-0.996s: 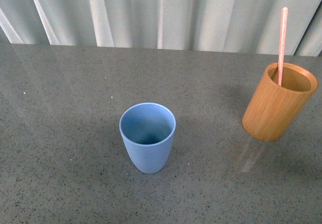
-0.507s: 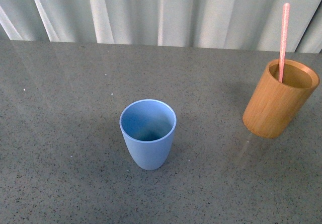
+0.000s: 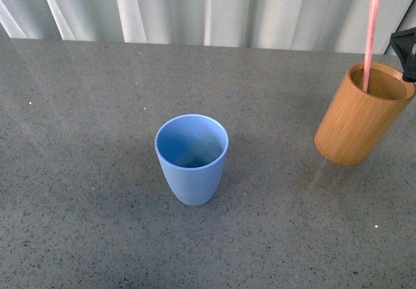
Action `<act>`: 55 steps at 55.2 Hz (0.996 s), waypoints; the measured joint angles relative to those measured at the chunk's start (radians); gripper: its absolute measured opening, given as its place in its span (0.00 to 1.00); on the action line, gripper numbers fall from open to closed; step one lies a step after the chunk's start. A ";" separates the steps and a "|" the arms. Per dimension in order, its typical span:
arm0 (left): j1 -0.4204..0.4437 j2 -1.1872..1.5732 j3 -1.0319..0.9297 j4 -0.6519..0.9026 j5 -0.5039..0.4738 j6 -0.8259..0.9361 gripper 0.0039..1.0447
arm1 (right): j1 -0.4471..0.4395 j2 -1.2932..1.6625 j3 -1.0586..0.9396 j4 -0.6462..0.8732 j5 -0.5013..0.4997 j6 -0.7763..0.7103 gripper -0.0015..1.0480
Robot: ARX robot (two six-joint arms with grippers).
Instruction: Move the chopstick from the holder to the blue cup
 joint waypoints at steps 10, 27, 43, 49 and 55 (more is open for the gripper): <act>0.000 0.000 0.000 0.000 0.000 0.000 0.94 | 0.023 0.080 0.097 -0.006 0.012 -0.004 0.90; 0.000 0.000 0.000 0.000 0.000 0.000 0.94 | 0.065 0.170 0.197 -0.010 0.025 -0.003 0.90; 0.000 0.000 0.000 0.000 0.000 0.000 0.94 | 0.095 0.236 0.236 0.011 0.039 0.000 0.89; 0.000 0.000 0.000 0.000 0.000 0.000 0.94 | 0.097 0.248 0.237 0.021 0.041 0.005 0.72; 0.000 0.000 0.000 0.000 0.000 0.000 0.94 | 0.097 0.255 0.237 0.039 0.041 0.010 0.50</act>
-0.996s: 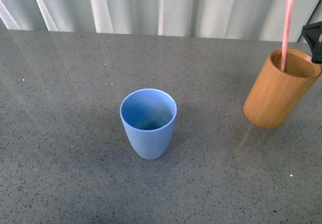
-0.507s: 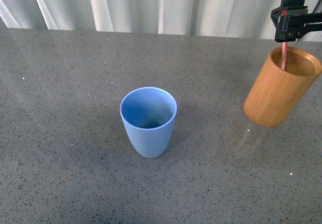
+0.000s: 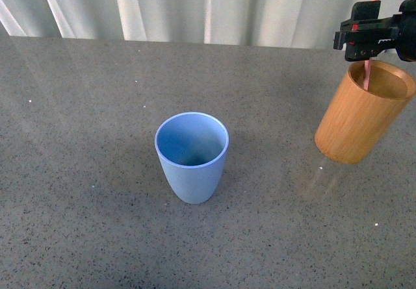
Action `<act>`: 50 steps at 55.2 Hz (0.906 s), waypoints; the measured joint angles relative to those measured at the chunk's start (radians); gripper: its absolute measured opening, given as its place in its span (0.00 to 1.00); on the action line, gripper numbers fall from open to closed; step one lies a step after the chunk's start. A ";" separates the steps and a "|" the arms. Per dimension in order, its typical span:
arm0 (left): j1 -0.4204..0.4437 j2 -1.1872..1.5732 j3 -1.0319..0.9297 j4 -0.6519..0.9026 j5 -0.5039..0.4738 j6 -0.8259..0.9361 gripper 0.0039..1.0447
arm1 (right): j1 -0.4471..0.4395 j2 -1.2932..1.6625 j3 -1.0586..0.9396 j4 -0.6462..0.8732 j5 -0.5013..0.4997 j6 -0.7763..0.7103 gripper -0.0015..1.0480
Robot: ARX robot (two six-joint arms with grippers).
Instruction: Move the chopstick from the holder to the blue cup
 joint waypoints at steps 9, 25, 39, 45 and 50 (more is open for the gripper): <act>0.000 0.000 0.000 0.000 0.000 0.000 0.94 | 0.002 0.000 -0.022 0.029 0.001 0.003 0.14; 0.000 0.000 0.000 0.000 0.000 0.000 0.94 | 0.006 -0.045 -0.064 0.045 0.004 -0.006 0.02; 0.000 0.000 0.000 0.000 0.000 0.000 0.94 | 0.026 -0.097 -0.090 0.063 0.015 -0.022 0.02; 0.000 0.000 0.000 0.000 0.000 0.000 0.94 | 0.035 -0.130 -0.102 0.081 0.023 -0.045 0.02; 0.000 0.000 0.000 0.000 0.000 0.000 0.94 | 0.048 -0.167 -0.110 0.108 0.039 -0.077 0.02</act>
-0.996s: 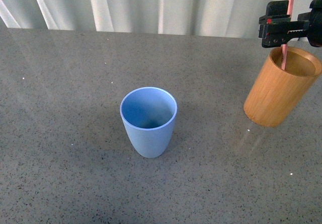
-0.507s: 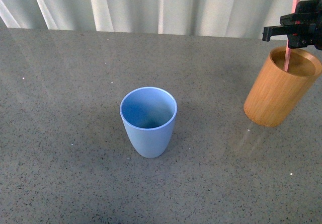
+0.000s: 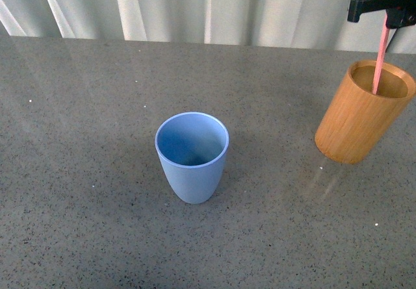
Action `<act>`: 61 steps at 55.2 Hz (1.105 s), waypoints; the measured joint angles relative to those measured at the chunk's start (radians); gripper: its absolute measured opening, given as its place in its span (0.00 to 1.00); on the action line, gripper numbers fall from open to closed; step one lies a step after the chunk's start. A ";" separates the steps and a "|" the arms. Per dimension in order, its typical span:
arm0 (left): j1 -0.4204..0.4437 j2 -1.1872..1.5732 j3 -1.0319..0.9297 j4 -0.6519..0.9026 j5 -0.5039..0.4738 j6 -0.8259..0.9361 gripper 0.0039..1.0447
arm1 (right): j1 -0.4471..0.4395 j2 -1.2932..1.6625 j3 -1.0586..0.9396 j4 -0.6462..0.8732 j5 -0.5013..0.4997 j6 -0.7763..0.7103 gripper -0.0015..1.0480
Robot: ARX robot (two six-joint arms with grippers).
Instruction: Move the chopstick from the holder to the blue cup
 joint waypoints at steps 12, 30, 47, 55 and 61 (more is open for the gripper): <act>0.000 0.000 0.000 0.000 0.000 0.000 0.94 | 0.050 -0.091 0.007 0.065 0.053 -0.064 0.02; 0.000 0.000 0.000 0.000 0.000 0.000 0.94 | 0.183 -0.145 0.103 0.042 0.079 0.072 0.02; 0.000 0.000 0.000 0.000 0.000 0.000 0.94 | 0.307 -0.138 0.118 -0.001 0.089 0.221 0.02; 0.000 0.000 0.000 0.000 0.000 0.000 0.94 | 0.373 -0.101 0.118 -0.001 0.101 0.280 0.02; 0.000 0.000 0.000 0.000 0.000 0.000 0.94 | 0.404 -0.086 0.113 0.001 0.114 0.302 0.02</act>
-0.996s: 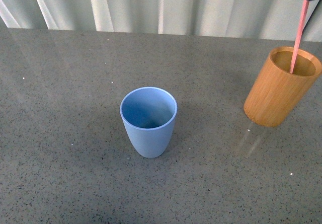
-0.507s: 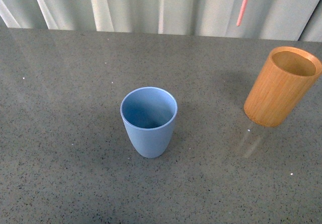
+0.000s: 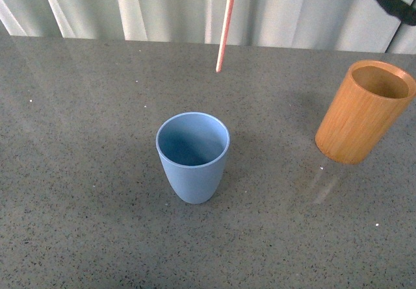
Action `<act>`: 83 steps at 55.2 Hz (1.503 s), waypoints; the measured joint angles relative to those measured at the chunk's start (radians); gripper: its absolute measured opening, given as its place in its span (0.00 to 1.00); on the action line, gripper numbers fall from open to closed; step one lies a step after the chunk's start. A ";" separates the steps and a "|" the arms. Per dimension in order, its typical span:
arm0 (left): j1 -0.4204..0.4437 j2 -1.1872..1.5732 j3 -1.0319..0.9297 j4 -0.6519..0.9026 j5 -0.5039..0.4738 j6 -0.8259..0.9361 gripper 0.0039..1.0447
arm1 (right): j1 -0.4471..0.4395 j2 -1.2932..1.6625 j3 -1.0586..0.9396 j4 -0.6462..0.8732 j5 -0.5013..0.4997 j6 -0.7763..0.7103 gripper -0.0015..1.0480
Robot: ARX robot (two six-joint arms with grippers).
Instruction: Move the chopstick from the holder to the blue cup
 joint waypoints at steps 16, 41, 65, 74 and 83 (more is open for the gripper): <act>0.000 0.000 0.000 0.000 0.000 0.000 0.94 | 0.030 0.023 -0.039 0.026 0.016 0.021 0.02; 0.000 0.000 0.000 0.000 0.000 0.000 0.94 | 0.048 0.056 -0.075 0.070 0.034 0.057 0.02; 0.000 0.000 0.000 0.000 0.000 0.000 0.94 | 0.068 0.101 -0.105 0.093 0.055 0.067 0.02; 0.000 0.000 0.000 0.000 0.000 0.000 0.94 | 0.078 0.116 -0.133 0.108 0.057 0.067 0.02; 0.000 0.000 0.000 0.000 0.000 0.000 0.94 | 0.078 0.120 -0.149 0.112 0.061 0.066 0.02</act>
